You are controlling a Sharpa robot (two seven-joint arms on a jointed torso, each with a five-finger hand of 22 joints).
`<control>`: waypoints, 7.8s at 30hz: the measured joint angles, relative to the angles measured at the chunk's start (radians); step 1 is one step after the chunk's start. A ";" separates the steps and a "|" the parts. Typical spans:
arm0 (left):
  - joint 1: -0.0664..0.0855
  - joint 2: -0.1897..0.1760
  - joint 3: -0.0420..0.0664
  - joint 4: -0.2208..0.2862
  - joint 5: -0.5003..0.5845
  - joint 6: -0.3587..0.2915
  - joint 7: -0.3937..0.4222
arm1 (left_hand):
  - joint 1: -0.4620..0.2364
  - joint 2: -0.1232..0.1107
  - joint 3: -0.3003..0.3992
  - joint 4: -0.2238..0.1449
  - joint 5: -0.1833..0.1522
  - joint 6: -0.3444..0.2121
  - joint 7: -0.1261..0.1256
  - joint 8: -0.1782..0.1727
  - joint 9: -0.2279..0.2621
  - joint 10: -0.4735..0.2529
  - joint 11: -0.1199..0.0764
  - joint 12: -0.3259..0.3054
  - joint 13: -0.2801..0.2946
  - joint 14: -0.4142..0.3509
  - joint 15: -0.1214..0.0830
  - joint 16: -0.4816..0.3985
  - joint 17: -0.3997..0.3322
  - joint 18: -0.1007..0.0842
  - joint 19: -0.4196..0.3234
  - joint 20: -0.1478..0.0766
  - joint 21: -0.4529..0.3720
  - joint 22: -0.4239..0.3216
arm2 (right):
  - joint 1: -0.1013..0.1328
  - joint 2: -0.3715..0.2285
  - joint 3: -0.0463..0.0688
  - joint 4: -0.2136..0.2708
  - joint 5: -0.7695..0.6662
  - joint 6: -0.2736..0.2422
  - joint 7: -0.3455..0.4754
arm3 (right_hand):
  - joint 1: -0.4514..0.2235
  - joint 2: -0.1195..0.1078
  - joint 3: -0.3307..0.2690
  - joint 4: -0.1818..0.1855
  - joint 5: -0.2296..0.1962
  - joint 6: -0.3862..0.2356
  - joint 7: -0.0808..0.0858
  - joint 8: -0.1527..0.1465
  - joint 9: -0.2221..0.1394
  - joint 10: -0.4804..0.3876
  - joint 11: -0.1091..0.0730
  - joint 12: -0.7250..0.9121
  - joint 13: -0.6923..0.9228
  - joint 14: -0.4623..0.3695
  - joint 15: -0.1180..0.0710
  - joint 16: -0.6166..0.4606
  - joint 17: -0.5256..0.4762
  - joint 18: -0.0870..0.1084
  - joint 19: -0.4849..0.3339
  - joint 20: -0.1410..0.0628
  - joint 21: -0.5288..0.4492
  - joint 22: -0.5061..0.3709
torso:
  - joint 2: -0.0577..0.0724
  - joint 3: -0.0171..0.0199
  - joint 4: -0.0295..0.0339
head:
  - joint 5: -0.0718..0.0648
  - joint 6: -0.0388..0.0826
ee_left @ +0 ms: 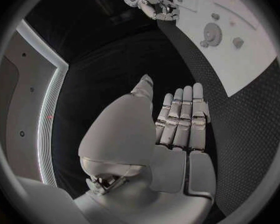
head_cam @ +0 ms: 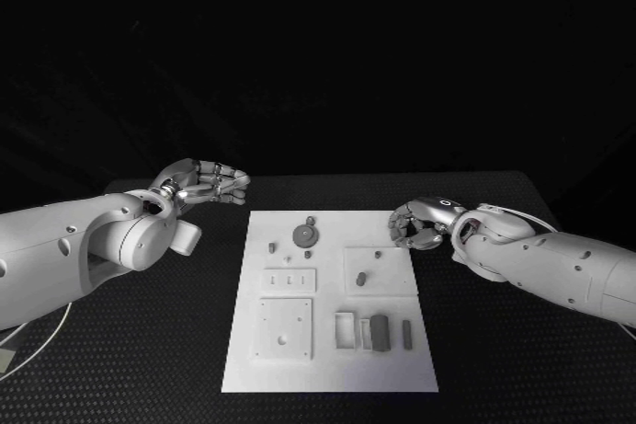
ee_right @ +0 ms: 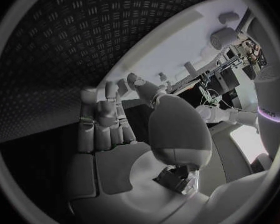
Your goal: Assemble the parts on the task board
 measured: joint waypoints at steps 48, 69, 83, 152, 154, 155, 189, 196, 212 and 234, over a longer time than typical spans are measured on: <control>0.000 -0.006 0.000 0.002 -0.001 0.003 -0.001 | 0.000 0.000 0.000 0.000 0.000 0.000 0.000 0.000 -0.001 0.000 0.000 0.000 0.000 0.000 0.000 -0.004 0.002 -0.004 0.000 0.000 0.000 0.000 | -0.020 0.023 0.001 -0.018 0.001 -0.051 -0.014 | -0.012 0.046 -0.015 0.001 0.000 0.101 -0.041 0.045 0.043 0.069 -0.048 0.188 0.319 0.014 -0.040 -0.012 -0.003 0.012 0.013 -0.002 -0.010 0.000 | -0.001 -0.0002 0.0000 | 0.001 -0.008; 0.000 -0.007 0.000 0.004 -0.005 0.009 -0.002 | 0.000 0.000 0.000 0.000 0.000 0.004 0.004 0.000 -0.001 0.000 0.000 0.000 0.000 0.004 0.004 -0.004 0.004 0.005 0.007 0.000 0.000 0.002 | -0.023 0.029 0.000 0.015 -0.042 -0.129 -0.043 | -0.017 0.059 -0.018 -0.010 0.000 0.147 -0.065 0.044 0.083 0.057 -0.079 0.613 0.750 0.021 -0.065 0.009 0.024 0.027 0.022 -0.008 0.011 0.000 | -0.001 0.0004 0.0000 | 0.003 -0.005; 0.000 0.000 0.000 0.024 -0.131 0.046 -0.104 | -0.108 -0.002 -0.028 0.003 0.000 0.126 -0.015 0.047 0.007 0.167 -0.074 0.079 0.060 0.181 -0.082 0.101 0.109 0.018 0.174 -0.074 0.099 0.077 | 0.057 0.032 0.009 0.178 -0.119 -0.142 -0.130 | -0.017 0.059 -0.018 -0.010 0.000 0.147 -0.065 0.042 0.087 0.057 -0.079 0.644 0.759 0.024 -0.069 0.024 0.030 0.027 0.027 -0.013 0.025 0.000 | -0.003 -0.0019 -0.0015 | 0.012 0.012; -0.014 0.073 -0.007 0.136 -0.108 0.040 -0.320 | -0.130 0.009 -0.050 0.004 0.000 0.197 -0.039 0.032 -0.017 0.198 -0.113 0.169 0.234 0.214 -0.132 0.229 0.269 0.003 0.209 -0.134 0.202 0.235 | 0.081 0.210 0.013 0.301 -0.162 -0.067 -0.270 | -0.025 0.051 0.003 -0.011 0.000 0.135 -0.044 -0.018 0.060 0.113 -0.048 -0.011 0.147 0.027 -0.041 0.003 0.023 0.027 0.021 -0.015 0.031 0.000 | -0.002 -0.0003 -0.0013 | 0.046 0.032; -0.014 0.073 -0.007 0.136 -0.107 0.040 -0.320 | -0.130 0.009 -0.050 0.004 0.000 0.197 -0.039 0.032 -0.017 0.198 -0.113 0.169 0.235 0.214 -0.132 0.229 0.269 0.004 0.209 -0.134 0.202 0.235 | 0.081 0.211 0.013 0.301 -0.160 -0.066 -0.269 | -0.025 0.051 0.003 -0.011 0.000 0.135 -0.044 -0.018 0.059 0.113 -0.048 -0.014 0.143 0.027 -0.041 0.003 0.023 0.027 0.021 -0.015 0.031 0.000 | -0.002 -0.0003 -0.0014 | 0.046 0.032; -0.014 0.073 -0.007 0.136 -0.106 0.040 -0.320 | -0.130 0.009 -0.050 0.004 0.000 0.197 -0.039 0.032 -0.017 0.198 -0.113 0.169 0.235 0.214 -0.132 0.229 0.269 0.004 0.209 -0.134 0.202 0.235 | 0.081 0.211 0.013 0.301 -0.159 -0.065 -0.269 | -0.025 0.051 0.003 -0.011 0.000 0.135 -0.044 -0.018 0.059 0.113 -0.048 -0.016 0.142 0.027 -0.041 0.003 0.023 0.027 0.021 -0.015 0.031 0.000 | -0.002 -0.0003 -0.0014 | 0.046 0.031; -0.014 0.076 -0.008 0.141 -0.075 0.039 -0.350 | -0.137 0.024 -0.050 0.004 0.000 0.206 -0.041 0.032 -0.018 0.195 -0.117 0.174 0.254 0.218 -0.136 0.234 0.276 -0.003 0.209 -0.134 0.205 0.247 | 0.078 0.221 0.013 0.312 -0.151 -0.070 -0.284 | -0.025 0.051 0.003 -0.011 0.000 0.135 -0.044 -0.018 0.056 0.120 -0.048 -0.035 0.130 0.034 -0.038 0.003 0.024 0.026 0.025 -0.011 0.031 0.000 | -0.003 -0.0002 -0.0020 | 0.047 0.025; -0.015 0.075 -0.008 0.141 -0.062 0.039 -0.349 | -0.137 0.024 -0.050 0.004 0.000 0.206 -0.041 0.033 -0.018 0.195 -0.117 0.174 0.256 0.218 -0.136 0.234 0.276 0.000 0.209 -0.134 0.205 0.248 | 0.078 0.223 0.013 0.312 -0.151 -0.070 -0.286 | -0.025 0.051 0.003 -0.011 0.000 0.135 -0.044 -0.018 0.056 0.120 -0.048 -0.039 0.128 0.035 -0.038 0.003 0.024 0.026 0.026 -0.009 0.031 0.000 | -0.003 -0.0009 -0.0019 | 0.047 0.025; -0.015 0.076 -0.009 0.139 -0.046 0.038 -0.350 | -0.133 0.028 -0.050 0.004 0.000 0.206 -0.041 0.036 -0.019 0.195 -0.117 0.173 0.261 0.218 -0.136 0.237 0.277 0.000 0.209 -0.134 0.205 0.250 | 0.076 0.228 0.014 0.312 -0.149 -0.070 -0.297 | -0.025 0.051 0.000 -0.014 0.000 0.138 -0.039 -0.018 0.055 0.124 -0.045 -0.047 0.125 0.034 -0.034 0.000 0.023 0.025 0.023 -0.009 0.027 0.000 | -0.003 -0.0006 -0.0020 | 0.048 0.022; -0.015 0.081 -0.009 0.137 -0.037 0.027 -0.364 | -0.117 0.044 -0.050 0.004 0.000 0.211 -0.043 0.035 -0.020 0.195 -0.116 0.177 0.271 0.218 -0.136 0.238 0.280 0.000 0.211 -0.136 0.205 0.256 | 0.070 0.229 0.014 0.324 -0.145 -0.080 -0.315 | -0.025 0.051 0.000 -0.014 0.000 0.137 -0.037 -0.013 0.054 0.125 -0.043 -0.058 0.121 0.032 -0.036 0.000 0.023 0.018 0.023 -0.009 0.027 0.000 | -0.003 0.0000 -0.0019 | 0.049 0.020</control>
